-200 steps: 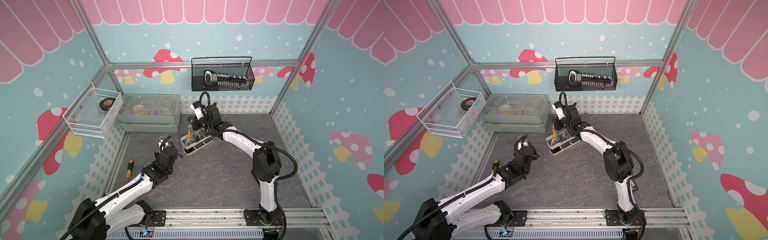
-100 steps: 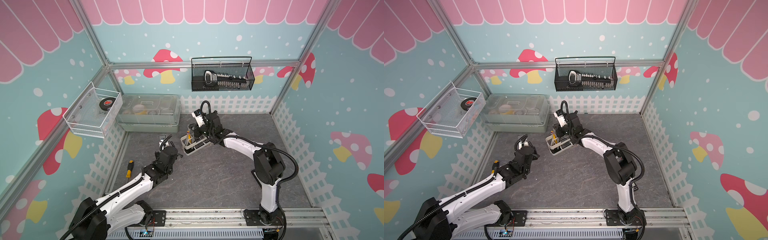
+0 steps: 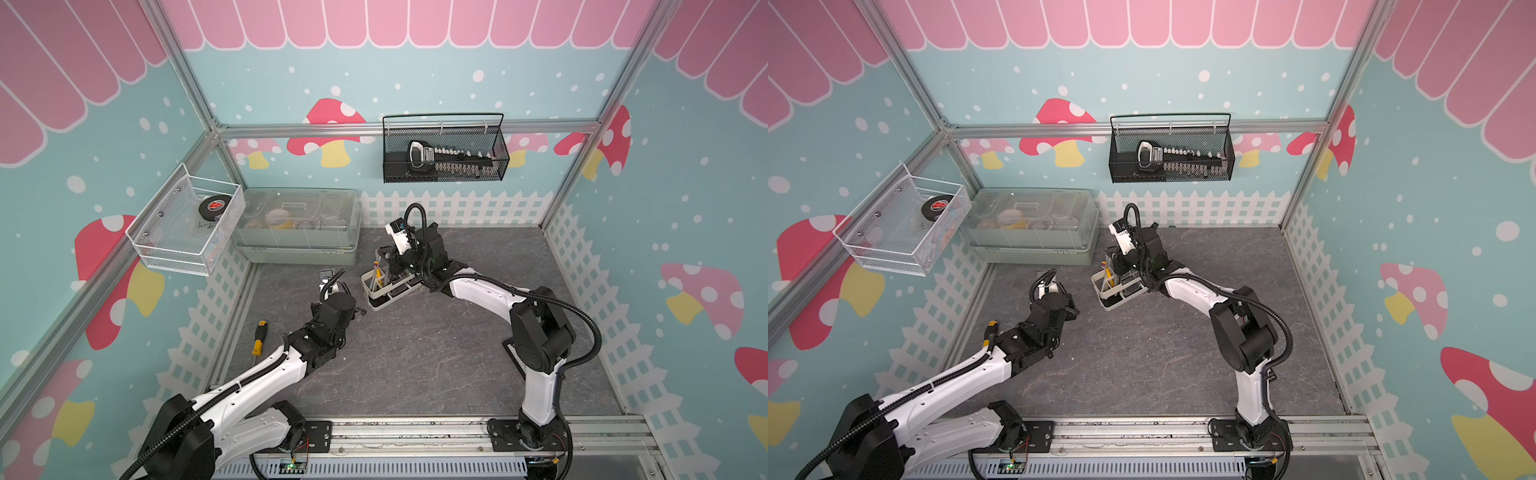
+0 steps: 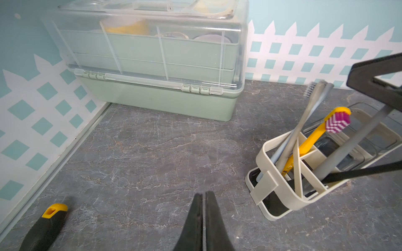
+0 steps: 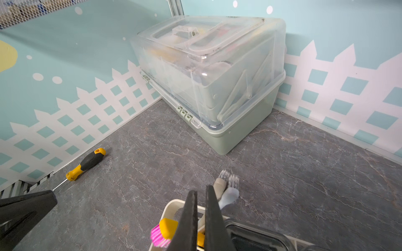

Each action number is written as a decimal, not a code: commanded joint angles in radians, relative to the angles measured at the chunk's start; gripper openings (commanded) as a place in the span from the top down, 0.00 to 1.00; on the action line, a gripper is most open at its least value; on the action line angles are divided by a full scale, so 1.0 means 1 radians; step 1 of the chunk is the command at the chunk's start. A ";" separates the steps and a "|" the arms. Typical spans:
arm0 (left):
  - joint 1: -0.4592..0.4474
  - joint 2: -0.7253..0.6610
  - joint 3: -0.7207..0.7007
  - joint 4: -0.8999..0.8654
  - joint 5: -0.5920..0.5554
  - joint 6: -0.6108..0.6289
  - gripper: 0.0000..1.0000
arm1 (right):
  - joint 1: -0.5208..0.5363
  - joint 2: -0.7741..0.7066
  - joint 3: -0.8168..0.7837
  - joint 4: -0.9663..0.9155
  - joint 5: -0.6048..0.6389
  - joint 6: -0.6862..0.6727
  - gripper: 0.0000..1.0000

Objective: Place the toothbrush into the toothbrush holder
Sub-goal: Place the toothbrush in the toothbrush holder.

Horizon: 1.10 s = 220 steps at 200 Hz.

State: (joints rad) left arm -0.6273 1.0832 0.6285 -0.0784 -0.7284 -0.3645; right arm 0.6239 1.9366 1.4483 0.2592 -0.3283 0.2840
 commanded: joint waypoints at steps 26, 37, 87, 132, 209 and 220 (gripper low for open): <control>0.009 0.003 -0.001 0.006 0.018 -0.025 0.93 | 0.012 -0.030 -0.028 0.054 0.016 -0.019 0.94; 0.008 0.003 -0.001 0.005 0.018 -0.022 0.93 | 0.016 -0.029 -0.042 0.067 0.029 -0.024 0.95; 0.009 -0.003 -0.003 0.006 0.026 -0.021 0.93 | 0.037 -0.063 -0.103 0.131 0.079 -0.048 0.97; 0.008 -0.011 -0.004 0.006 0.033 -0.019 0.93 | 0.047 -0.071 -0.155 0.207 0.107 -0.045 0.98; 0.009 -0.012 -0.004 0.011 0.044 -0.017 0.93 | 0.057 -0.070 -0.189 0.252 0.141 -0.052 0.81; 0.008 -0.012 -0.005 0.011 0.047 -0.016 0.93 | 0.056 -0.071 -0.189 0.256 0.140 -0.054 0.81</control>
State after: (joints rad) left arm -0.6239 1.0828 0.6285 -0.0776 -0.6895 -0.3637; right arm 0.6754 1.8957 1.2690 0.4789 -0.1989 0.2474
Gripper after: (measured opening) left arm 0.075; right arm 0.190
